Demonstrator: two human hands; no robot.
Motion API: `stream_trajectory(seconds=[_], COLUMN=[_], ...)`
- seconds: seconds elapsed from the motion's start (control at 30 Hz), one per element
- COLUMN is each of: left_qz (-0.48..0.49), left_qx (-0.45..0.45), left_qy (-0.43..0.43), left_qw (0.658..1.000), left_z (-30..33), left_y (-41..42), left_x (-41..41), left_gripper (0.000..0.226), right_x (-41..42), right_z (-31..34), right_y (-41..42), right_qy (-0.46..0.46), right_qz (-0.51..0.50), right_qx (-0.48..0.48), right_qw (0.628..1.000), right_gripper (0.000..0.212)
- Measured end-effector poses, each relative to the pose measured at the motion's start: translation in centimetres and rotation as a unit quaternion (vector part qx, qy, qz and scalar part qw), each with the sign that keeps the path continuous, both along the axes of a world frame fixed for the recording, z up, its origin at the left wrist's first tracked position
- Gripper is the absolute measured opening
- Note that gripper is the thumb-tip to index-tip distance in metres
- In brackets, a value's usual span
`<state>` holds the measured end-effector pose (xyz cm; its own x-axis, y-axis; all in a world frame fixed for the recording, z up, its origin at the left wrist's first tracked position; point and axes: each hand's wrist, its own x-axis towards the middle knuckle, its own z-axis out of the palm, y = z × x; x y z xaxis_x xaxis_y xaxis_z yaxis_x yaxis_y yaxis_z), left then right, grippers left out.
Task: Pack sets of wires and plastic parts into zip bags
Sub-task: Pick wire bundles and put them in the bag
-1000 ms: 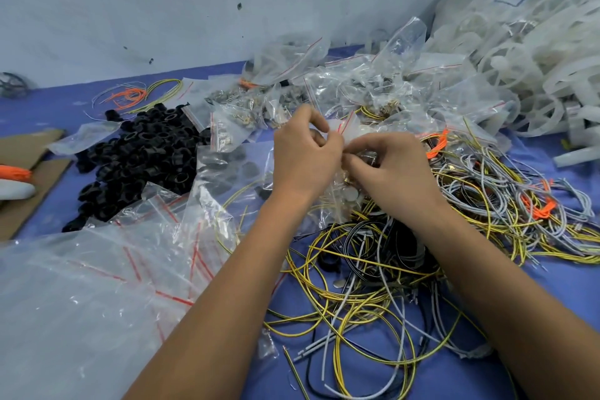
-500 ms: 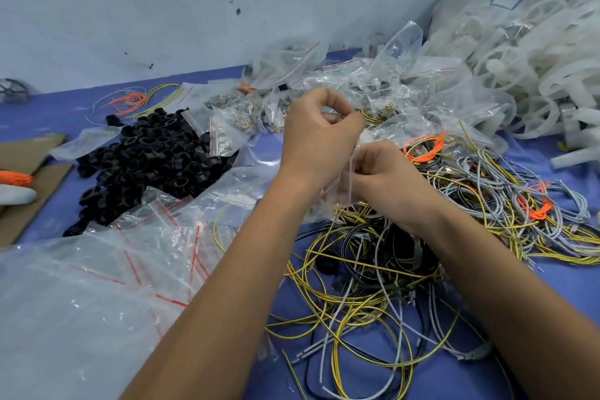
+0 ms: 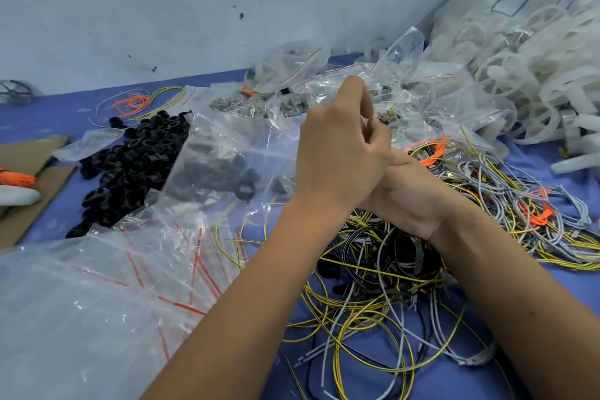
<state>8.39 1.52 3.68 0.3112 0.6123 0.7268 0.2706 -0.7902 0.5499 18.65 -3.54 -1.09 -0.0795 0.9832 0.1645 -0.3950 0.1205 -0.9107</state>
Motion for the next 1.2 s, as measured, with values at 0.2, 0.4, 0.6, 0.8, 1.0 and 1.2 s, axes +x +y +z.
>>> stream_trajectory(seconds=[0.2,0.4,0.6,0.8,1.0,1.2], left_qz=[0.054,0.053,0.006,-0.003,-0.036,-0.041], left_qx=[-0.062,-0.092,-0.096,-0.131,-0.215,-0.25], left_qy=[0.062,0.22,0.201,0.201,0.094,0.039], left_qw=[0.995,0.97,0.975,0.971,0.971,0.967], left_z=[0.9,1.7,1.7,1.3,2.0,2.2], left_y=[2.0,2.7,1.4,2.0,2.3,2.9], left_x=[-1.5,-2.4,-1.3,-1.8,-2.2,-2.9], left_gripper=[0.008,0.005,0.01,0.01,0.009,0.006], right_x=[-0.3,-1.6,-3.3,-3.4,-1.7,-1.8], right_z=[0.6,2.3,0.4,0.7,0.7,0.5], right_y=[0.1,-0.3,-0.8,-0.9,-0.9,-0.8], right_qy=[-0.048,-0.429,-0.458,-0.571,-0.402,-0.383], right_qz=[-0.022,0.077,-0.01,-0.13,-0.053,-0.185], right_qx=[-0.036,-0.044,0.038,0.126,0.118,0.153], right_qw=[0.998,0.899,0.888,0.801,0.906,0.892], right_gripper=[0.033,0.029,0.027,0.032,0.031,0.056])
